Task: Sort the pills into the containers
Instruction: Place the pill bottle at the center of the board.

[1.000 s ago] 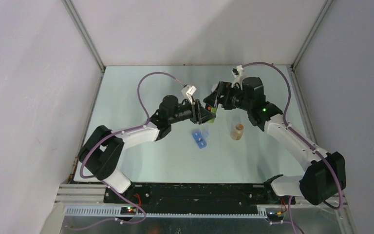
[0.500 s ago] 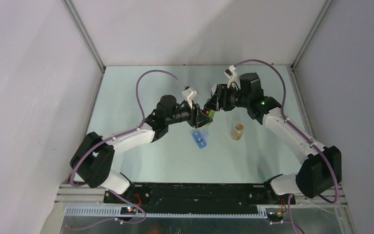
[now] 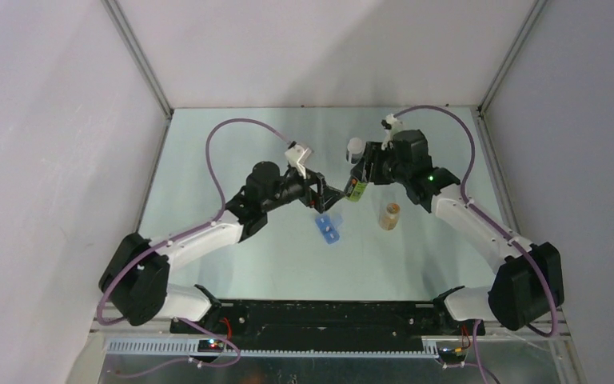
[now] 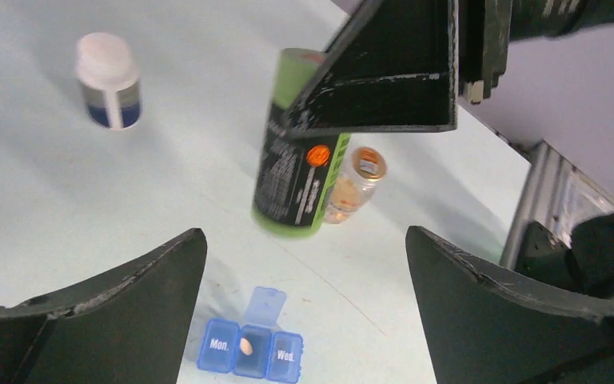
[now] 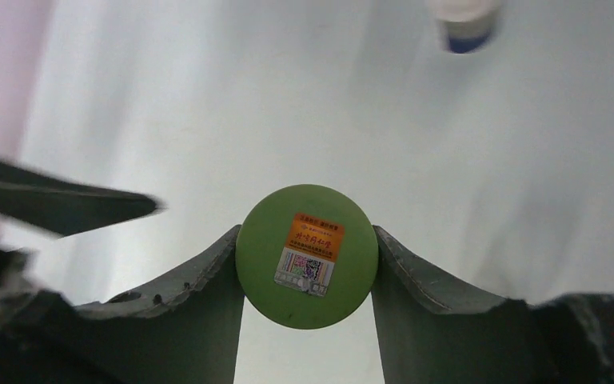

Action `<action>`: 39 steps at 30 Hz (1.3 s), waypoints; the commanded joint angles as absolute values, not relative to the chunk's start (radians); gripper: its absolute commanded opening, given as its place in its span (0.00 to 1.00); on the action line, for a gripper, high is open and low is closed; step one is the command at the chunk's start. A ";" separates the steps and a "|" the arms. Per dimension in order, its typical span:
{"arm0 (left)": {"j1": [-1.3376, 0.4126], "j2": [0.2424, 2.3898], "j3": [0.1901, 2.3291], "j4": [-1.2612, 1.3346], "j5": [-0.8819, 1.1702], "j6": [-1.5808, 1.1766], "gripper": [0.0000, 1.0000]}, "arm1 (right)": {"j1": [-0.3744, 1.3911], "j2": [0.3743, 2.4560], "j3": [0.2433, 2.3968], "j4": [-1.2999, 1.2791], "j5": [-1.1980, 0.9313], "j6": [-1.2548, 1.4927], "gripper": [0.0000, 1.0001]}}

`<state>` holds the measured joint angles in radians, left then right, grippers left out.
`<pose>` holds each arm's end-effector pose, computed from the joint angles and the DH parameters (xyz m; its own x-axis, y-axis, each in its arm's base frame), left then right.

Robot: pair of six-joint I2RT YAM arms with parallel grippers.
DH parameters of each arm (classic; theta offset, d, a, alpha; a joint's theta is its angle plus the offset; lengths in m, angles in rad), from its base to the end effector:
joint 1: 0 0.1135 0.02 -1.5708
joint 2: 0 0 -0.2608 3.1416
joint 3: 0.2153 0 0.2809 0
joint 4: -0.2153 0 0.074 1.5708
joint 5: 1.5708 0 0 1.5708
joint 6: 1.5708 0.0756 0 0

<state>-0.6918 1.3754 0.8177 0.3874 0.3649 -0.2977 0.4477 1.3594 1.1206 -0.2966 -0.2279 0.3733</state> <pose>0.2727 -0.2609 0.2505 -0.3790 -0.0418 -0.9244 0.7904 0.5050 -0.3469 0.3289 0.1769 0.2866 -0.6459 0.0839 -0.7588 -0.3880 0.8199 0.4210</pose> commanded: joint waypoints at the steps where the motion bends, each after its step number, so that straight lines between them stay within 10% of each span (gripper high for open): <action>1: -0.695 1.297 0.743 0.454 0.140 -0.345 0.99 | 0.445 1.310 0.986 -0.098 0.131 0.329 0.35; 21: -0.694 1.225 0.594 0.378 -0.071 -0.478 0.99 | 0.483 1.498 0.790 0.321 0.315 0.148 0.43; 39: -0.671 1.407 0.571 0.420 0.083 -0.779 0.87 | 0.478 1.395 0.853 0.091 0.225 0.207 0.89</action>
<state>-0.6773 1.3735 0.5854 0.3580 0.0311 -0.6930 0.4828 1.4849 0.7834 0.1986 0.2588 0.1825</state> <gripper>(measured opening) 0.895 0.881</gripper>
